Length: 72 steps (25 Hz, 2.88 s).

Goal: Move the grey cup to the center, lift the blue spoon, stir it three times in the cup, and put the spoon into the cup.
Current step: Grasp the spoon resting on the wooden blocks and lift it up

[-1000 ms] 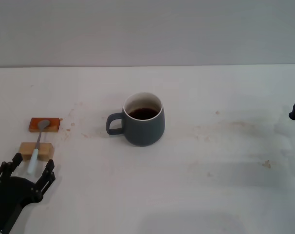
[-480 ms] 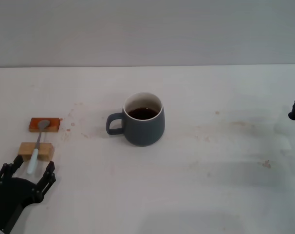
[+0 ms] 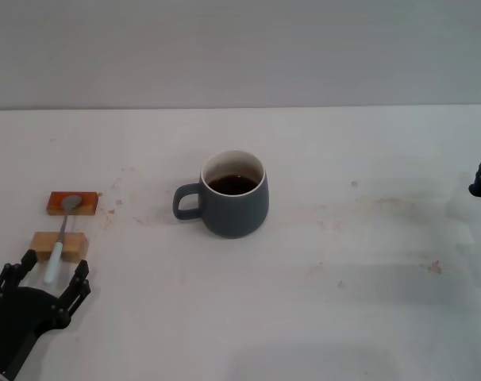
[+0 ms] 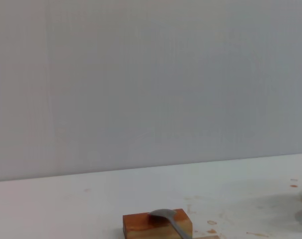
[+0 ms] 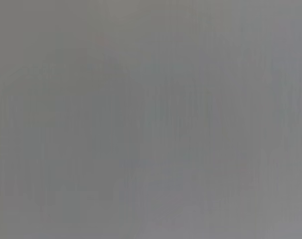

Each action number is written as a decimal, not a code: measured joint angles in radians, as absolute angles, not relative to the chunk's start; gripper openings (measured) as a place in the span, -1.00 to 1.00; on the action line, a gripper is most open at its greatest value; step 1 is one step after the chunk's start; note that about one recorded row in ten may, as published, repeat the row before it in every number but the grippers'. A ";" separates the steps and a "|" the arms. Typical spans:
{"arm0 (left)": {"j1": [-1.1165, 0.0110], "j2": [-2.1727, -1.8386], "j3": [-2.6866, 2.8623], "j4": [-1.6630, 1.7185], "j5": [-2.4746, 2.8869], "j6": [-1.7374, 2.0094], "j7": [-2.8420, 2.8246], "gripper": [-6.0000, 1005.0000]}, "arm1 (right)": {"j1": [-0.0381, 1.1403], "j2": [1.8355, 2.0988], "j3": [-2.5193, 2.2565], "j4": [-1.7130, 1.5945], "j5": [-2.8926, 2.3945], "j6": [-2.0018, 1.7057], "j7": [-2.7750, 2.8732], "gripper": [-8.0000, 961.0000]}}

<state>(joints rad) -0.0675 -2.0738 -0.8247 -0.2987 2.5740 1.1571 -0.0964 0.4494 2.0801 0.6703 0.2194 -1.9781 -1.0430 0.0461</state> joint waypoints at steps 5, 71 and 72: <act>-0.067 -2.072 -0.826 -0.299 2.571 1.157 -0.100 0.57 | 0.450 2.080 0.670 0.219 -1.980 -1.043 0.046 -0.99; 0.045 -1.820 -1.094 -1.298 2.867 0.344 -0.054 -0.64 | 0.360 2.082 0.668 0.263 -1.982 -1.120 0.046 -0.99; 0.049 -1.820 -1.101 -1.327 2.876 0.317 -0.055 -0.64 | 0.353 2.083 0.669 0.263 -1.980 -1.124 0.046 -0.99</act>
<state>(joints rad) 0.0494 -1.8199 -1.1010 -1.3271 2.8757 0.3173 -0.0554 0.3534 2.0826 0.6692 0.2633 -1.9804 -1.1240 0.0460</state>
